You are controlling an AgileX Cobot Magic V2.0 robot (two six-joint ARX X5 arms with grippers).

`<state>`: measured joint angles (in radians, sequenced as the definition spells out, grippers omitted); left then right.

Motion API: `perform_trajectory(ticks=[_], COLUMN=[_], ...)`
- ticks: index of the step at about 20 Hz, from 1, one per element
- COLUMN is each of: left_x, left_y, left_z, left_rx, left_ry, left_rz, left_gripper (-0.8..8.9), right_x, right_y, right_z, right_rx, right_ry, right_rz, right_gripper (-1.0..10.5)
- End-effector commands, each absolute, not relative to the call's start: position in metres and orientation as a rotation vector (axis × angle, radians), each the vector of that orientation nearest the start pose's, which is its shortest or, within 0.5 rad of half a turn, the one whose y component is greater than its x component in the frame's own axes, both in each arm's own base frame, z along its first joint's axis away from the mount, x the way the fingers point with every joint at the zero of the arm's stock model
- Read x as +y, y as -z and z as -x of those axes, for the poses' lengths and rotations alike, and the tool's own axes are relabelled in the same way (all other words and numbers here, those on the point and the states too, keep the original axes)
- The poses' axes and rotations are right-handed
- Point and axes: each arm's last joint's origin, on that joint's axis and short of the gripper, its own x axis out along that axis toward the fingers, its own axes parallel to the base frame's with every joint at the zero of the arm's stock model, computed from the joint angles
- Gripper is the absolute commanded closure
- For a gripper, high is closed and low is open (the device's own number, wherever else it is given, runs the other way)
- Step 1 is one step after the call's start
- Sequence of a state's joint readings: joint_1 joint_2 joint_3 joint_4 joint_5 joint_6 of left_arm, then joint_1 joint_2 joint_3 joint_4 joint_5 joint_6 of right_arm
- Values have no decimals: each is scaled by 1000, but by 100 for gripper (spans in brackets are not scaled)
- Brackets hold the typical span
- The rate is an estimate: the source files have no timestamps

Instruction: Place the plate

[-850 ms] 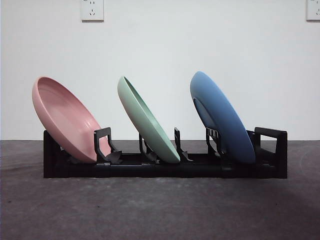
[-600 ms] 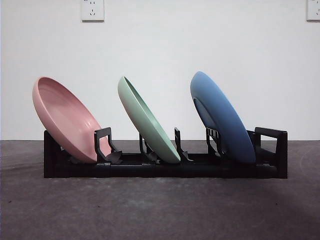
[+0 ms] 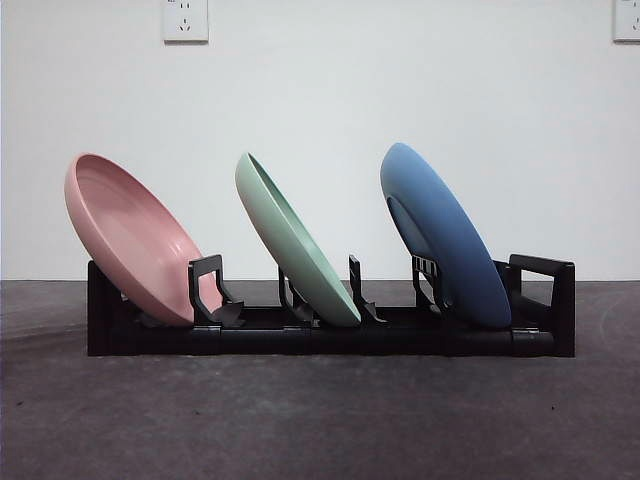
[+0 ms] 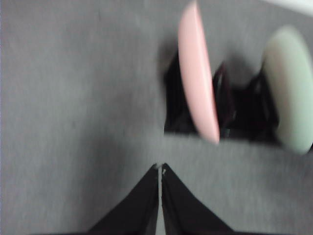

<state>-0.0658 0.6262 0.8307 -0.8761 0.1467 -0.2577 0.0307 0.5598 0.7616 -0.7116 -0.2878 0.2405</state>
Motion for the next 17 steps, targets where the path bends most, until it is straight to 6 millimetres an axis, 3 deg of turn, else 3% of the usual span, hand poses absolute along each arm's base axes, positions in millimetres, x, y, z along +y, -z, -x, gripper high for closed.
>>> perform_trajectory(ticks=[1, 5, 8, 10, 17], left_x=[-13, -14, -14, -14, -14], left_y=[-312, -309, -308, -308, -310], left_z=[-115, -127, -131, -132, -134], left_rx=[780, 940, 952, 947, 922], left_ry=[147, 150, 148, 149, 152], left_rz=[247, 237, 239, 238, 237], left_gripper=[803, 787, 607, 527, 531], right_x=[12, 15, 16, 17, 45], right_y=[-315, -324, -323, -324, -348], right_z=[-116, -136, -152, -159, -192], right_rx=[647, 876, 958, 987, 989], right_ry=[-262, -271, -274, -279, -395], right_rz=[-237, -198, -189, -186, -133], right_gripper=[933, 908, 563, 552, 568])
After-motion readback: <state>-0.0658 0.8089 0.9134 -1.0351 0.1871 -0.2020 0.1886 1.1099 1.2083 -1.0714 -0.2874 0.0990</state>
